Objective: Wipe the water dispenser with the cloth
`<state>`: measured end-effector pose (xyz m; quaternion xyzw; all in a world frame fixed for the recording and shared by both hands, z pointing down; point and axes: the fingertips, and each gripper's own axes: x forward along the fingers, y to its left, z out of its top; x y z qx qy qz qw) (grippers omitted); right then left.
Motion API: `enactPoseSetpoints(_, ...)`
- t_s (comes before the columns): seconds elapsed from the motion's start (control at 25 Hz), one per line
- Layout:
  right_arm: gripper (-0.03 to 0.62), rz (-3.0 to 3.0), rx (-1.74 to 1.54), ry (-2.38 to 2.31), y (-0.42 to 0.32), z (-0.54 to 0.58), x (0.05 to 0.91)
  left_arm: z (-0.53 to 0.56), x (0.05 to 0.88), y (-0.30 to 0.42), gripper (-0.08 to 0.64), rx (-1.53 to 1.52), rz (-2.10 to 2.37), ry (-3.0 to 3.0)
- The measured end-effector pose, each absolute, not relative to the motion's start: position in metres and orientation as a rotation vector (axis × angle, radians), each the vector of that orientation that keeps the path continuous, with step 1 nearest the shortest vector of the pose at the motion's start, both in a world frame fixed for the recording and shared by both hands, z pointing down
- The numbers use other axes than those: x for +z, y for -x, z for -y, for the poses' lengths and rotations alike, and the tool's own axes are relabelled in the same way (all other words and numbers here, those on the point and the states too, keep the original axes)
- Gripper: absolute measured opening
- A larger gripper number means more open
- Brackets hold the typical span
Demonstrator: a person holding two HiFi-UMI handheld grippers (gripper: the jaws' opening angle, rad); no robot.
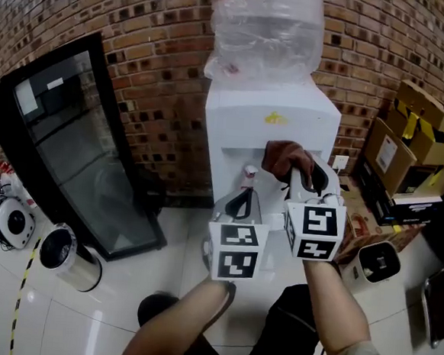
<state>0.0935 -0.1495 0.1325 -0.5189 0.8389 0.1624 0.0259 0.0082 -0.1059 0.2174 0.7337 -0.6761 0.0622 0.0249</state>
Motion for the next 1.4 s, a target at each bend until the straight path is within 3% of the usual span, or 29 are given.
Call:
enactPoseSetpoints(0.28,0.054,-2.741,0.575,1.356,0.012,0.100,0.162,0.063,0.237,0.091,0.000,0.168,2.257,-2.050)
enactPoseSetpoints(0.52,0.054,-2.866,0.616,1.297,0.069,0.105,0.227,0.052,0.263,0.124,0.000,0.151,2.302,-1.959)
enactPoseSetpoints(0.88,0.054,-2.820,0.455,1.402,0.062,0.150,0.275,0.081,0.304,0.130,0.000,0.155,2.301,-1.957)
enactPoseSetpoints(1.4,0.054,-2.787,0.387,1.518,0.026,0.186,0.303,0.113,0.331,0.084,0.000,0.247,2.229,-2.089)
